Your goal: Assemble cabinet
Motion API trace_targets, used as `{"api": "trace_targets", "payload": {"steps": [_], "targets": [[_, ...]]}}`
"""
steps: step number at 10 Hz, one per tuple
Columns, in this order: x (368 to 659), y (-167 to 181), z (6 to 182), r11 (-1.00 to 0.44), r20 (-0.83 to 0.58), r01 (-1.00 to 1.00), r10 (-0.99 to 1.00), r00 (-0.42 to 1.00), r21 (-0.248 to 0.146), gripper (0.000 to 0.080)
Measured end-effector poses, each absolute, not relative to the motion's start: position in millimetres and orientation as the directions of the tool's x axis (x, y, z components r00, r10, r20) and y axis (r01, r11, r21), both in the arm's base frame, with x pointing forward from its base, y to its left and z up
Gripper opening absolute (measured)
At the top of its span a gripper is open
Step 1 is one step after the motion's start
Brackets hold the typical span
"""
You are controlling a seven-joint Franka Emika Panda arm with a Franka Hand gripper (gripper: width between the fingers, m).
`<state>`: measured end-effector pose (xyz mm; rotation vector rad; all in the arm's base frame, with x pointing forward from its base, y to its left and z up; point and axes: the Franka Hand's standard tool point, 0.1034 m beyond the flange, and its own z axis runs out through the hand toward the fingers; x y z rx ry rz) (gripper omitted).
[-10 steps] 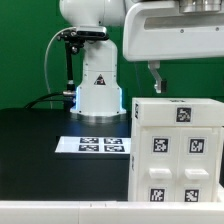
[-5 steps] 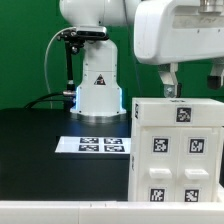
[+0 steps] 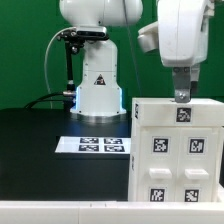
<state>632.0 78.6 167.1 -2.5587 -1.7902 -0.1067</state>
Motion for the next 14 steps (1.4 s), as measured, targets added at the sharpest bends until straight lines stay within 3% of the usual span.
{"api": "trace_targets", "payload": {"steps": [2, 4, 6, 8, 11, 14], "targets": [[631.7, 78.5, 159.1, -0.146, 0.034, 0.988, 0.989, 0.144, 0.046, 0.0797], [629.7, 76.5, 153.4, -0.045, 0.017, 0.998, 0.999, 0.044, 0.043, 0.0797], [629.7, 73.9, 151.3, -0.072, 0.019, 0.997, 0.997, 0.071, 0.040, 0.0797], [629.6, 73.2, 151.0, -0.089, 0.019, 0.995, 0.996, 0.089, 0.039, 0.0574], [629.7, 70.0, 150.5, -0.338, 0.028, 0.941, 0.941, 0.337, 0.033, 0.0554], [628.2, 73.5, 149.7, -0.757, 0.028, 0.653, 0.653, 0.757, 0.003, 0.0554]]}}
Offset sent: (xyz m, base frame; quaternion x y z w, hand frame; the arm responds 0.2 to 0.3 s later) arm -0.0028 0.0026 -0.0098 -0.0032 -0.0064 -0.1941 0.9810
